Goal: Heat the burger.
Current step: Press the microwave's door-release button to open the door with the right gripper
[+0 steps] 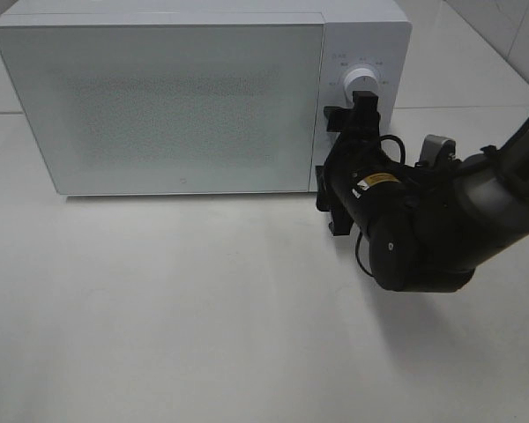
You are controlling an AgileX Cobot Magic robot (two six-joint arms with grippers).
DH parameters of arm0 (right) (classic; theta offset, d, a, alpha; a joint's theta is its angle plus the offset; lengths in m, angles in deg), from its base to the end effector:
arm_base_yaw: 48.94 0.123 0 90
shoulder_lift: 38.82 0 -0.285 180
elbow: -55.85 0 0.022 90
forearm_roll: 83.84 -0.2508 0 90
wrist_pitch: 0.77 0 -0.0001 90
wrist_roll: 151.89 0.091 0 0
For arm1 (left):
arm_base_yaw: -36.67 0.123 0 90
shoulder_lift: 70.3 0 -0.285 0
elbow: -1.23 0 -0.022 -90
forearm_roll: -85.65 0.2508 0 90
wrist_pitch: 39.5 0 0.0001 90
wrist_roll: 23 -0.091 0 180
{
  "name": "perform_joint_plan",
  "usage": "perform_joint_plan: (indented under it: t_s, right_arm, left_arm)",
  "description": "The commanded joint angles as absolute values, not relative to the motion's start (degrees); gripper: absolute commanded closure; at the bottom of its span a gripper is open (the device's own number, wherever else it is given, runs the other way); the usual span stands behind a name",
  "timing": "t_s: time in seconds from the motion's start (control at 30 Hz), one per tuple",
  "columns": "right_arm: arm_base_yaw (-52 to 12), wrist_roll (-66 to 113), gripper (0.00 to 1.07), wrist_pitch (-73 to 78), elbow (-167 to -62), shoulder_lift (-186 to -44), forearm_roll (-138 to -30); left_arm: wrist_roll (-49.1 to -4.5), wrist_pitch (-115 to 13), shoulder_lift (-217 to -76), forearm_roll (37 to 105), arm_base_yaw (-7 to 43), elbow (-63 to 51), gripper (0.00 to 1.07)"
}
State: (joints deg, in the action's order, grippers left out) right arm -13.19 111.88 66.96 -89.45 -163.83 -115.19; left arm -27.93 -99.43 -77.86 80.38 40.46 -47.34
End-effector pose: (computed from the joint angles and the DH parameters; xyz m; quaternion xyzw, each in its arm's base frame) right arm 0.3101 0.1693 0.1213 0.5077 0.5319 0.5232 0.4308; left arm -0.0045 -0.0076 0.2787 0.0100 0.8474 -0.0056 0.5309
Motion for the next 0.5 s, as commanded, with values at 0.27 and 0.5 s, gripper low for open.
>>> perform_joint_plan:
  t_s: [0.27, 0.5]
  right_arm:
    - [-13.42, 103.17, 0.32, 59.74, -83.2, -156.96, -108.25]
    - [-13.54, 82.26, 0.32, 45.64, -81.31, -149.97, -107.11]
  left_arm:
    - [-27.58, -98.98, -76.37, 80.09, 40.51, -47.51, 0.09]
    - [-27.58, -98.98, -76.37, 80.09, 40.51, -47.51, 0.09]
